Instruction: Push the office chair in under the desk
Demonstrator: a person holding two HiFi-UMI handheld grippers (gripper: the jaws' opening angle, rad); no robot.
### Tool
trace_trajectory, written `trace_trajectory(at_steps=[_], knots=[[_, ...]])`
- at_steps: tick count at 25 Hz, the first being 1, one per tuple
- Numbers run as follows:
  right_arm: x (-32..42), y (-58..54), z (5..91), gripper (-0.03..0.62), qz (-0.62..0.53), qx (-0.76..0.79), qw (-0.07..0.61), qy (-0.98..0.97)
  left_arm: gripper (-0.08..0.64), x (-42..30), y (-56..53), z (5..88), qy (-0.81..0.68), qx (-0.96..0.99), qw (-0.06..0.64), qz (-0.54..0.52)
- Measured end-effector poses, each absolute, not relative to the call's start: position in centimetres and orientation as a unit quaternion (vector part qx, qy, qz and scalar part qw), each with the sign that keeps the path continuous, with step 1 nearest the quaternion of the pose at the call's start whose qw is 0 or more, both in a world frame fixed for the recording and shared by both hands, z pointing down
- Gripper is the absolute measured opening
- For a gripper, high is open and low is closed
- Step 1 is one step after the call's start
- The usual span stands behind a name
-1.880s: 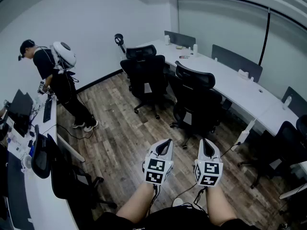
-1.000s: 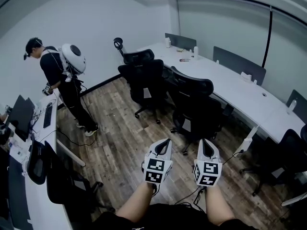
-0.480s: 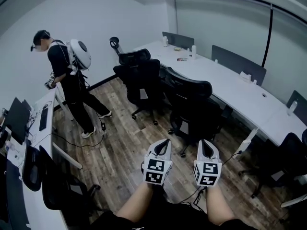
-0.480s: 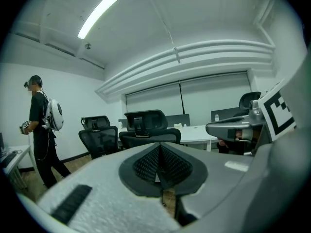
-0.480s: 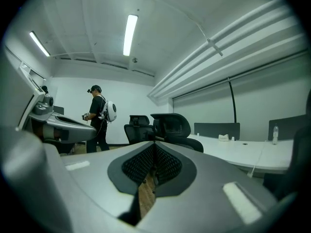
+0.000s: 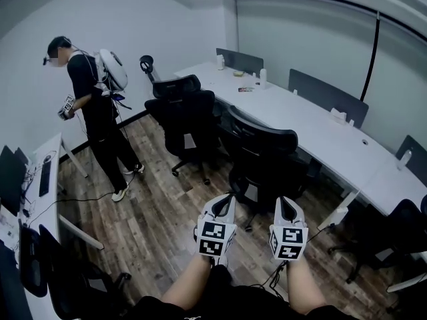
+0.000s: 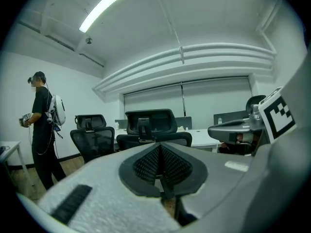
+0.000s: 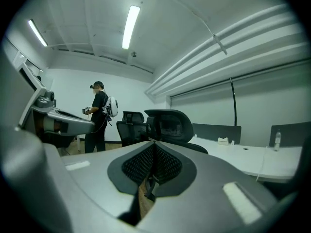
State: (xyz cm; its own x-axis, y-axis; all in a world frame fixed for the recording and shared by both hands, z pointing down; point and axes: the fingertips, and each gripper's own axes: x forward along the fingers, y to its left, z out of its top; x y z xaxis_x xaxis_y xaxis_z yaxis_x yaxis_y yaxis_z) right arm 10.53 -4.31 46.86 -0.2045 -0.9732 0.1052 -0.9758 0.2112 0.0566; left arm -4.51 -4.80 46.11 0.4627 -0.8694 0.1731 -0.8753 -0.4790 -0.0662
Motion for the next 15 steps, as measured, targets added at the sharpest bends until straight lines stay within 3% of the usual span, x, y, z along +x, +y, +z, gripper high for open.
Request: trace_trajectory(at_steps=[7,11,15], knots=[[10.8,-11.4,46.9,0.038,0.015,0.653,0.081,-0.753,0.008,-5.3,-13.8,45.9,-0.471,0.874,-0.008,0.119],[11.5,-14.8,46.9,0.061,0.014,0.667,0.108,-0.737,0.020,-5.4,-18.6,45.6,-0.446,0.876,-0.072,0.170],[12.1,-17.8,47.9,0.072,0.006,0.655,0.185,-0.732,0.055,-5.4,-23.1,46.6,-0.397,0.868,-0.157,0.253]])
